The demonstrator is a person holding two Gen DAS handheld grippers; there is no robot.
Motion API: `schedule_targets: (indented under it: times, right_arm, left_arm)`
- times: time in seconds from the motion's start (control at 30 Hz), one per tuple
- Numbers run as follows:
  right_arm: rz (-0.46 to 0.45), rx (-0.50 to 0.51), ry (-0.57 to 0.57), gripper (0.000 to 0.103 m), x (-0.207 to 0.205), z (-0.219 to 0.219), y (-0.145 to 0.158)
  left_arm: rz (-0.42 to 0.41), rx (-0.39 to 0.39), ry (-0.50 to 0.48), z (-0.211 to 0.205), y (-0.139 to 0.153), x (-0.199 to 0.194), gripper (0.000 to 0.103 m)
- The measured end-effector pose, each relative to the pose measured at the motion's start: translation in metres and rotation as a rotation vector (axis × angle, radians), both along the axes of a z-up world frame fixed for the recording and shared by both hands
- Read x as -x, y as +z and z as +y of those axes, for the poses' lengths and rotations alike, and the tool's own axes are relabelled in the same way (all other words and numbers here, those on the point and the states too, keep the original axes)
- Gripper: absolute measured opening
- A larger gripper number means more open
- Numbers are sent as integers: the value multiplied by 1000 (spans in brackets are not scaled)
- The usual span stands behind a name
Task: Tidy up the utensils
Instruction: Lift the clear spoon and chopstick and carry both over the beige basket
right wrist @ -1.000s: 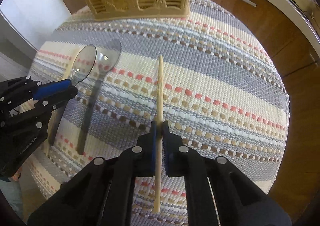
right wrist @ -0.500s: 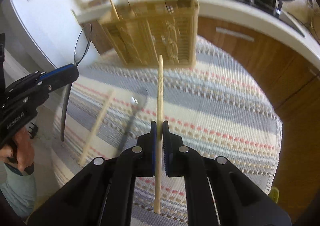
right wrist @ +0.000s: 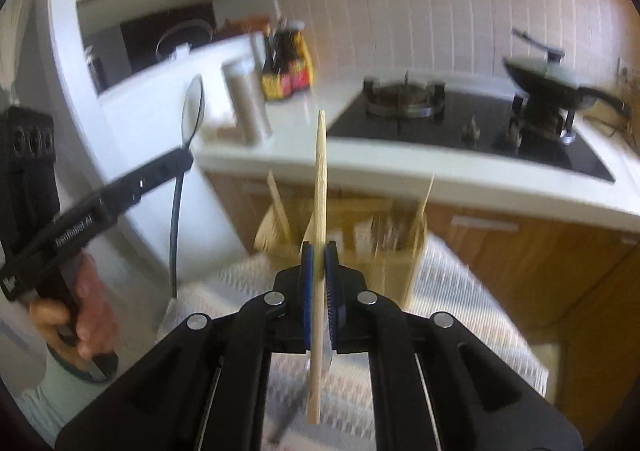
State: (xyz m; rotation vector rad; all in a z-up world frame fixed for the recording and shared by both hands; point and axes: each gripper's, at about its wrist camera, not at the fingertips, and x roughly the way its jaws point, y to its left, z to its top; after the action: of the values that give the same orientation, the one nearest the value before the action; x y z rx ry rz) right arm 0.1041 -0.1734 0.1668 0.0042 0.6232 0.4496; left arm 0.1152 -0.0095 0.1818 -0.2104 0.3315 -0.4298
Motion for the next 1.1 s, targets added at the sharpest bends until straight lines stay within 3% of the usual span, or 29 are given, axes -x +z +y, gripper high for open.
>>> schedule_targets:
  times: [0.27, 0.43, 0.6, 1.1]
  right_arm:
    - [-144, -130, -65, 5, -51, -12, 24]
    - [-276, -142, -97, 5, -66, -17, 20]
    - [-364, -102, -143, 5, -76, -12, 2]
    - [-450, -53, -194, 5, -86, -3, -46]
  left_arm:
    - [-63, 56, 49, 4, -10, -46, 10]
    - [-160, 97, 105, 8, -24, -54, 10]
    - [-193, 96, 108, 1, -34, -58, 10]
    - [-196, 44, 159, -5, -70, -79, 10]
